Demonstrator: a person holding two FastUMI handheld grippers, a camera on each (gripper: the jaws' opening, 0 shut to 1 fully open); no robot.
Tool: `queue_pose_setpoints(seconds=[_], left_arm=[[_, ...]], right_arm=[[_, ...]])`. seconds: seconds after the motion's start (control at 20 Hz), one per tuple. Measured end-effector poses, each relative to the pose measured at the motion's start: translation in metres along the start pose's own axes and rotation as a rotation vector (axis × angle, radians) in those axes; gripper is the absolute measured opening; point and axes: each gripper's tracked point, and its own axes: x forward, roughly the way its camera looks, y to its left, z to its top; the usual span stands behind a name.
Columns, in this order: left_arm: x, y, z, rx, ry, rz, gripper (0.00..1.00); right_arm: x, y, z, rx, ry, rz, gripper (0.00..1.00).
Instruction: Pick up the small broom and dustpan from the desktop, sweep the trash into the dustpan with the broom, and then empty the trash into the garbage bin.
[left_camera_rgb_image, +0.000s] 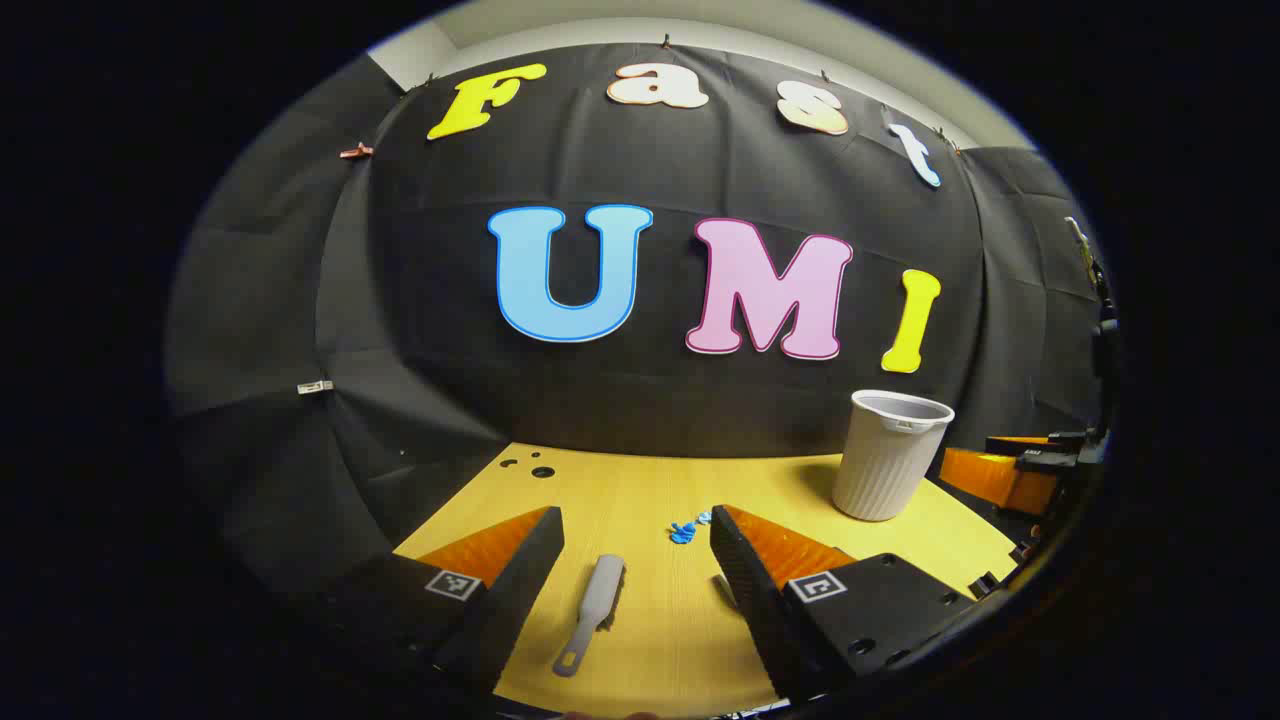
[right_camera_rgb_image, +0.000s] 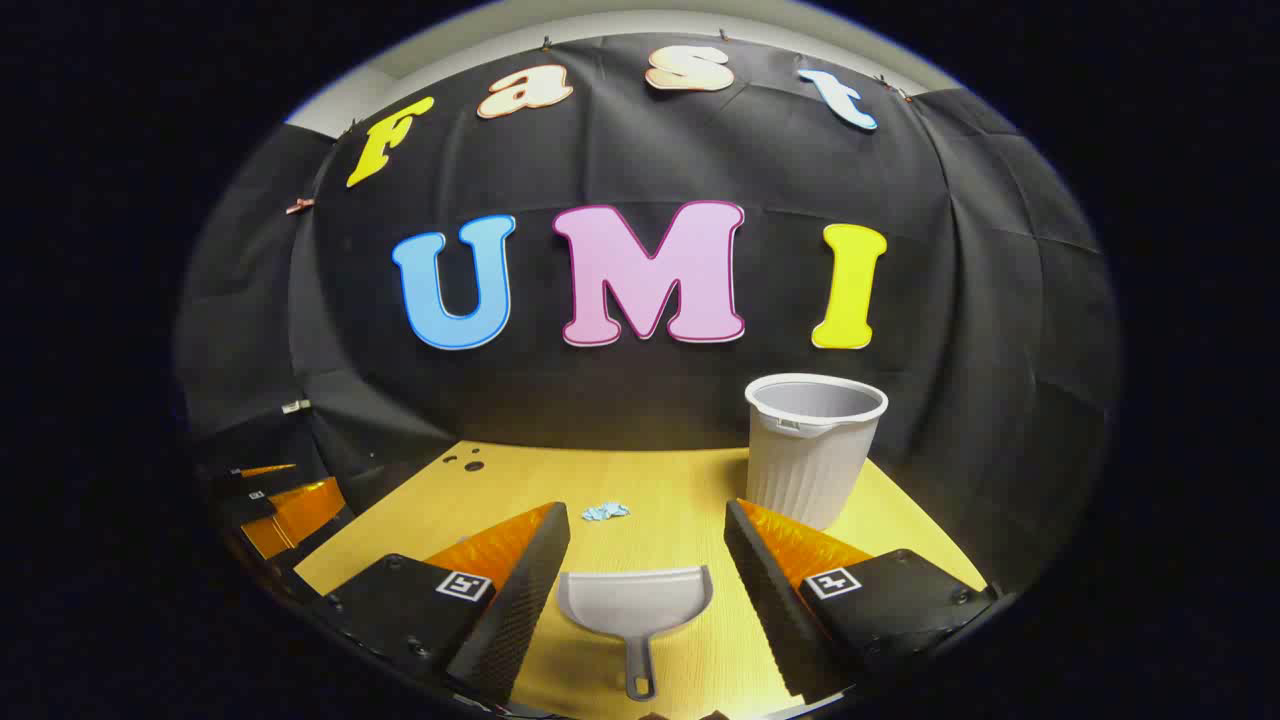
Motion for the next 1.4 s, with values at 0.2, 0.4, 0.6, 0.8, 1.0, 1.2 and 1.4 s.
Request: queue_pose_setpoints(seconds=[0.2, 0.4, 0.6, 0.8, 1.0, 1.2, 1.4], left_arm=[[0.006, 0.008, -0.014, -0.018, 0.047, 0.009, 0.96], [0.014, 0.013, -0.027, -0.026, 0.086, 0.021, 0.96], [0.022, 0.013, -0.035, -0.028, 0.109, 0.008, 0.96], [0.028, 0.017, -0.052, -0.032, 0.153, 0.004, 0.96], [0.033, 0.021, -0.077, -0.025, 0.232, -0.016, 0.96], [0.047, 0.03, -0.123, -0.052, 0.397, -0.021, 0.96], [0.054, 0.046, -0.179, -0.045, 0.58, 0.0, 0.96]], right_arm=[[0.003, 0.007, -0.009, -0.005, 0.036, 0.027, 0.97], [0.006, 0.015, -0.013, -0.024, 0.054, 0.048, 0.97], [0.011, 0.012, -0.026, -0.021, 0.099, 0.047, 0.97], [0.015, 0.01, -0.037, -0.012, 0.14, 0.044, 0.97], [0.018, 0.009, -0.047, -0.013, 0.18, 0.052, 0.97], [0.022, 0.011, -0.059, 0.004, 0.228, 0.065, 0.97], [0.024, 0.014, -0.068, -0.002, 0.265, 0.09, 0.98]])
